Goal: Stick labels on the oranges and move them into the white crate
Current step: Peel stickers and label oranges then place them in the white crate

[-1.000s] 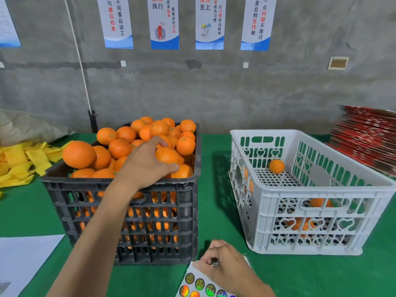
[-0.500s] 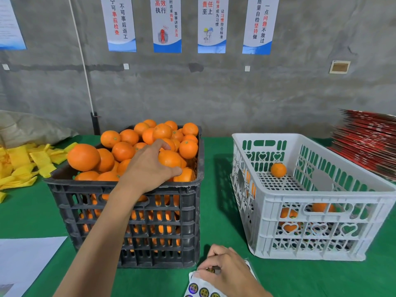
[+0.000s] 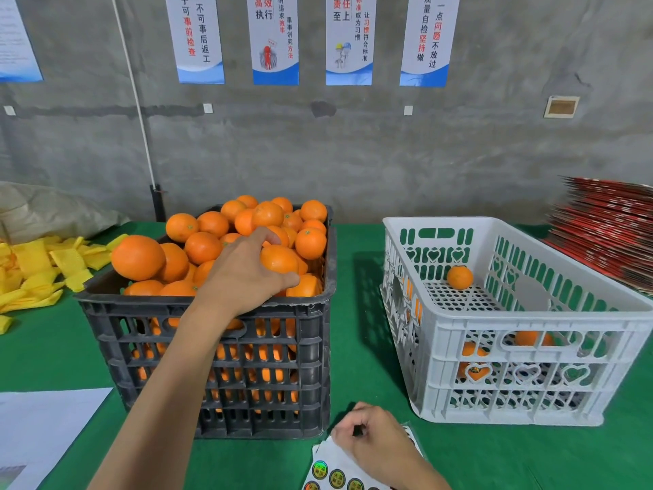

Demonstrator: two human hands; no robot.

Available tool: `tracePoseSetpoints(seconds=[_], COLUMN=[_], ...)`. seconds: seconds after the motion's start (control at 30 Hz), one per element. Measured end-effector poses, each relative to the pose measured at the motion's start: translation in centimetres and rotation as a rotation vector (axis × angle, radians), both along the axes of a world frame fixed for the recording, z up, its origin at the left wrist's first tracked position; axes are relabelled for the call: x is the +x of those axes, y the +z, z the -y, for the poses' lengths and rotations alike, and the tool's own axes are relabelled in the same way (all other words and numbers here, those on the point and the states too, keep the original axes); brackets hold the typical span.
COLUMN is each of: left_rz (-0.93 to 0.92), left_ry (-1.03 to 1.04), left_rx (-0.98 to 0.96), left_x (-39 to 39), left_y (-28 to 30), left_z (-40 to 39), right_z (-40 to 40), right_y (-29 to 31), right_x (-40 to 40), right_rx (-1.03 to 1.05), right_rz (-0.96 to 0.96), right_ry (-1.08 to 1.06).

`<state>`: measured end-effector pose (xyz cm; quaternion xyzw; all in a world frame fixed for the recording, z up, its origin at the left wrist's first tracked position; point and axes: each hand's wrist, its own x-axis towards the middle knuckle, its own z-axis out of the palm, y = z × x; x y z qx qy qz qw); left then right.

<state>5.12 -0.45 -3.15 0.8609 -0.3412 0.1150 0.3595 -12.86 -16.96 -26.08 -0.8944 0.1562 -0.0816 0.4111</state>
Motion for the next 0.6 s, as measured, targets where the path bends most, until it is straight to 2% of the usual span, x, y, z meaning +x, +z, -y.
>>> tracePoseSetpoints(seconds=[0.13,0.33,0.43,0.5,0.6], left_rz=[0.007,-0.003,0.002,-0.003,-0.009], left_ry=[-0.003,-0.013,-0.037,-0.052,-0.07], left_rx=[0.0,0.001,-0.028,-0.038,-0.045], left_x=[0.1,0.1,0.0,0.1,-0.1], left_y=[-0.1,0.0,-0.1,0.0,0.0], left_z=[-0.1,-0.1,-0.1,0.0,0.0], right_z=[-0.3,-0.6,-0.4,-0.4,-0.9], right_y=[-0.4,1.7,6.3,10.6,16.6], right_x=[0.2,-0.5,-0.5,0.2,2.0], right_rx=[-0.196,-0.051,-0.077,-0.231,-0.527], right_rz=[0.006,0.186,0.421,0.589,0.69], right_ry=[-0.08,-0.254,-0.381,-0.456,-0.567])
